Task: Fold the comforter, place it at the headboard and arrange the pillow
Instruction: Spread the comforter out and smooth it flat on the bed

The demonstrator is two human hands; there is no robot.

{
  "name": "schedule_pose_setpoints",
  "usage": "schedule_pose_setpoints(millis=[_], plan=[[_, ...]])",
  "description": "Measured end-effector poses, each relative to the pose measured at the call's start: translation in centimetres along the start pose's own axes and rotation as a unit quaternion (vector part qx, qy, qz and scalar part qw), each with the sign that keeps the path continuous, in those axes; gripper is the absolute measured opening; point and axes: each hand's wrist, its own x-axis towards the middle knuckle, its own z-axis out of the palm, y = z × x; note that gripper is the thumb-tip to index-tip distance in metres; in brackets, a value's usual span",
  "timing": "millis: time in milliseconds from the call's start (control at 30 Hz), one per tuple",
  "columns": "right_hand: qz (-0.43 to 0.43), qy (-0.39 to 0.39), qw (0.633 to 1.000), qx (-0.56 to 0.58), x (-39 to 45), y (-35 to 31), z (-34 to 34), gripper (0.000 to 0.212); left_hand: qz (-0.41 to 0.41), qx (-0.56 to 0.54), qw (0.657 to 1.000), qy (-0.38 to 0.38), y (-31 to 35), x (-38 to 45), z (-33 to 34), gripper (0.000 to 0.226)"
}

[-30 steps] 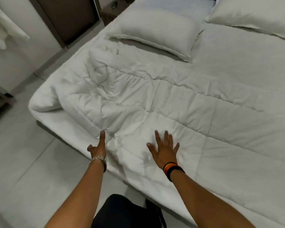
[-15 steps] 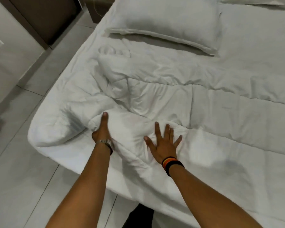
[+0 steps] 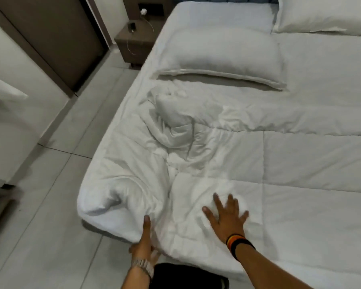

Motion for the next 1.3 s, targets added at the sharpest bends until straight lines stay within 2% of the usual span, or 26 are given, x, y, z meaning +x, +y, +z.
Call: schedule_pose_setpoints(millis=[67,133,167,333,433,500,533,600,733,833,900,1000,1067,1100,1133,1200,1267,1300], plan=[[-0.020,0.043,0.997,0.058,0.1,-3.3,-0.1,0.122,0.081,0.064,0.992,0.078,4.6,-0.9,-2.2,0.158],[-0.048,0.083,0.989,0.109,-0.2,-7.3,-0.4,0.115,0.196,0.085,0.971,0.107,9.6,0.4,-3.9,0.154],[-0.062,0.098,0.984,0.132,-0.2,-9.5,-0.3,0.113,0.226,0.108,0.962,0.111,12.4,1.0,-4.5,0.155],[-0.117,0.132,0.967,0.184,0.9,-21.2,0.5,0.101,0.253,0.294,0.915,0.110,24.8,8.4,-4.0,0.154],[-0.096,0.110,0.975,0.166,3.3,-26.4,3.2,0.088,0.227,0.382,0.896,0.018,29.4,13.1,-1.6,0.151],[-0.034,0.076,0.986,0.147,5.5,-29.1,6.3,0.086,0.178,0.423,0.887,-0.052,30.6,16.3,0.4,0.154],[-0.005,0.059,0.989,0.133,6.4,-30.1,8.1,0.085,0.162,0.450,0.876,-0.068,30.8,17.5,1.3,0.159],[0.032,0.041,0.993,0.102,7.5,-31.2,10.9,0.086,0.185,0.482,0.853,-0.076,30.9,19.3,2.5,0.165],[0.085,0.041,0.994,0.062,8.5,-33.1,12.7,0.091,0.195,0.464,0.850,-0.155,31.9,21.5,3.2,0.138],[0.115,0.060,0.986,0.105,8.0,-35.0,12.3,0.086,0.188,0.409,0.862,-0.234,34.7,20.6,3.0,0.113],[0.118,0.084,0.979,0.145,7.1,-37.4,11.8,0.085,0.266,0.392,0.844,-0.250,38.4,19.1,2.2,0.102],[0.066,0.186,0.966,0.167,5.9,-41.0,12.3,0.089,0.437,0.387,0.774,-0.245,43.1,16.6,-0.1,0.111],[0.033,0.257,0.957,0.131,5.2,-43.9,14.3,0.088,0.489,0.404,0.737,-0.233,45.2,16.0,-3.4,0.115],[0.041,0.250,0.960,0.118,5.1,-44.2,15.6,0.088,0.480,0.442,0.724,-0.223,45.0,16.8,-5.1,0.122],[0.068,0.210,0.969,0.109,4.6,-44.4,17.4,0.089,0.442,0.496,0.715,-0.218,44.6,17.6,-7.0,0.132],[0.141,0.108,0.977,0.119,3.5,-44.5,21.0,0.095,0.336,0.563,0.720,-0.226,44.3,20.2,-10.5,0.160],[0.187,0.085,0.966,0.159,3.2,-45.3,22.4,0.101,0.284,0.610,0.711,-0.207,45.5,23.1,-11.4,0.169],[0.193,0.103,0.958,0.183,3.3,-46.3,22.2,0.102,0.303,0.624,0.692,-0.201,46.7,23.7,-11.0,0.165]])
